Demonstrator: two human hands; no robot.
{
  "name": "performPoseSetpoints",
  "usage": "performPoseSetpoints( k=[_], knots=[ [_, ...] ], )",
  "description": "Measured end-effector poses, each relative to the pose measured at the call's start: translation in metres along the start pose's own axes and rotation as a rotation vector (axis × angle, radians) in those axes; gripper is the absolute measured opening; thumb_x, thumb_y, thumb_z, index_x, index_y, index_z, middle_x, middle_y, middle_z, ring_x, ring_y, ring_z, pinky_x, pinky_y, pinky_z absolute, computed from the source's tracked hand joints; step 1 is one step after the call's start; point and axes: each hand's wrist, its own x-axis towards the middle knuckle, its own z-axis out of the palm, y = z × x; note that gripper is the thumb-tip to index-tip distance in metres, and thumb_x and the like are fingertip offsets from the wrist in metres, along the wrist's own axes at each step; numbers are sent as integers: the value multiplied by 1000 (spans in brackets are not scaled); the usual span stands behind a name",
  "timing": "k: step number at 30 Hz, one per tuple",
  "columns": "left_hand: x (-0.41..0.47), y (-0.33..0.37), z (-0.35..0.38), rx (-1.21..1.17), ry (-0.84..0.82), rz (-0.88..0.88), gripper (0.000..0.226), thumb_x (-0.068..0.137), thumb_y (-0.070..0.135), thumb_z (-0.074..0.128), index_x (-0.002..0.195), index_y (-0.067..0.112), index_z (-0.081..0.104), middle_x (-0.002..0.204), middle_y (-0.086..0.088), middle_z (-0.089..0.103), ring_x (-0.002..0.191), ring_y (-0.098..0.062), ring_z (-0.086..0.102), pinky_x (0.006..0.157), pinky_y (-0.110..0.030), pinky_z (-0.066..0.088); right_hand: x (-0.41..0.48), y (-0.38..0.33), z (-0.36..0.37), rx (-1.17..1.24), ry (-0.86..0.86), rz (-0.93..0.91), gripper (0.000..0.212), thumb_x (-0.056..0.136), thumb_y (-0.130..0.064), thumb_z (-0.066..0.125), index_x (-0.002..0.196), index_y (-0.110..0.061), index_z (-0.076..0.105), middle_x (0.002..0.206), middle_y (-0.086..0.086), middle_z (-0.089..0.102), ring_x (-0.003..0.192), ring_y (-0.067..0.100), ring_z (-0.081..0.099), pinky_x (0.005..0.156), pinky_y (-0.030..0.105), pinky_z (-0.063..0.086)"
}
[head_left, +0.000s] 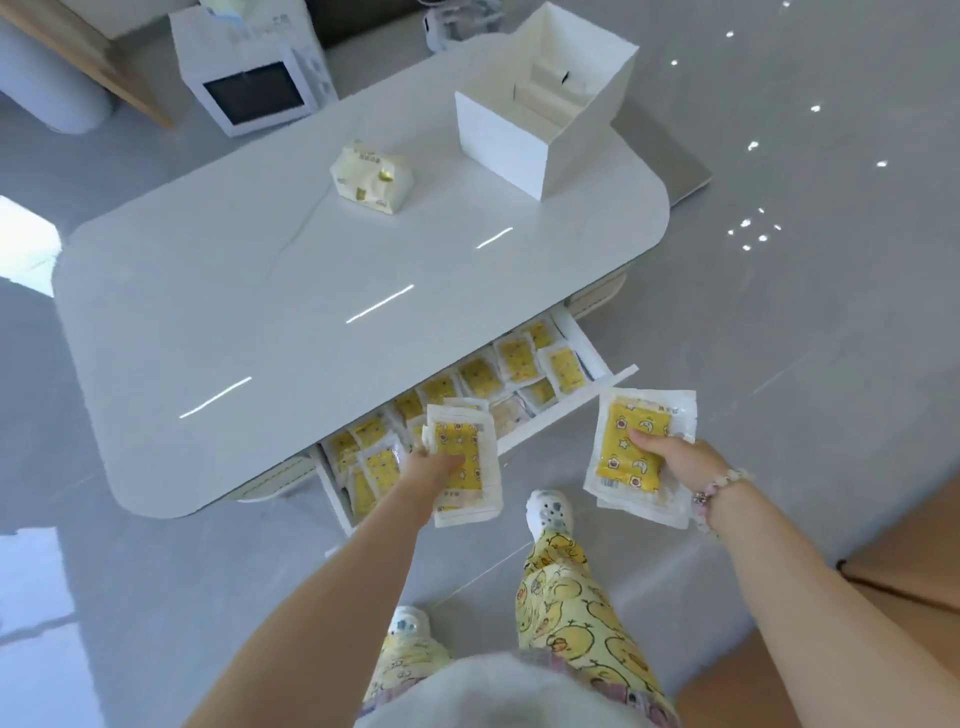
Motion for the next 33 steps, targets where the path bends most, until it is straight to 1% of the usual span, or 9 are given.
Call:
performPoseSetpoints(
  k=[3, 9, 11, 15, 21, 24, 27, 30, 33],
  knots=[
    [20, 4, 17, -158, 103, -66, 25, 88, 4, 62, 112, 10, 54, 89, -7, 62, 92, -29, 60, 83, -43, 49, 50, -14, -13, -51, -60, 56, 85, 30, -66, 83, 102, -22, 71, 101, -2, 73, 101, 25, 66, 94, 46, 50],
    [79, 12, 44, -311, 161, -193, 33, 87, 8, 65, 117, 3, 56, 108, -13, 64, 98, -29, 62, 91, -45, 50, 116, -39, 13, -105, -118, 84, 36, 76, -36, 74, 105, -15, 68, 98, -1, 71, 96, 19, 64, 89, 36, 48],
    [106, 12, 52, -324, 173, -190, 32, 87, 10, 65, 117, 5, 55, 107, -11, 63, 99, -28, 62, 92, -42, 50, 141, -38, 22, -125, -151, 87, 30, 81, -35, 71, 104, -16, 67, 95, -5, 69, 89, 13, 62, 74, 30, 46],
    [173, 10, 65, -289, 213, -169, 30, 87, 16, 66, 114, 9, 55, 111, -10, 63, 104, -27, 62, 95, -40, 50, 200, -24, 37, -124, -137, 93, 43, 70, -44, 76, 104, -20, 69, 100, -4, 72, 98, 19, 65, 81, 32, 53],
    [260, 6, 81, -207, 216, -151, 52, 88, 25, 64, 134, 10, 43, 110, -2, 56, 98, -19, 55, 84, -28, 45, 269, -9, 51, -122, -179, 124, 28, 82, -35, 67, 107, -20, 67, 100, -2, 72, 90, 19, 66, 30, 11, 39],
    [285, 7, 95, -191, 202, -113, 68, 88, 24, 65, 144, 9, 29, 109, -3, 55, 110, -21, 54, 97, -31, 45, 300, -5, 60, -182, -204, 116, 31, 77, -39, 72, 104, -22, 70, 99, -4, 74, 91, 19, 70, 47, 24, 55],
    [298, 7, 111, -174, 160, -89, 60, 88, 22, 67, 138, 8, 37, 85, 5, 49, 90, -16, 53, 88, -26, 46, 319, -11, 68, -268, -204, 70, 43, 59, -52, 77, 94, -27, 73, 94, -9, 74, 98, 25, 69, 55, 28, 47],
    [305, 4, 123, -118, 110, -57, 51, 83, 21, 72, 128, 9, 51, 99, 2, 59, 96, -16, 58, 81, -22, 44, 331, -22, 71, -305, -233, 7, 32, 71, -50, 72, 87, -23, 69, 73, -16, 73, 80, 11, 72, 69, 38, 59],
    [309, 1, 130, -80, 120, -72, 32, 83, 24, 72, 109, 15, 55, 78, 8, 50, 85, -12, 49, 79, -19, 38, 334, -25, 69, -339, -170, 28, 63, 41, -64, 81, 92, -28, 75, 92, -11, 74, 106, 30, 65, 91, 54, 50]
  ],
)
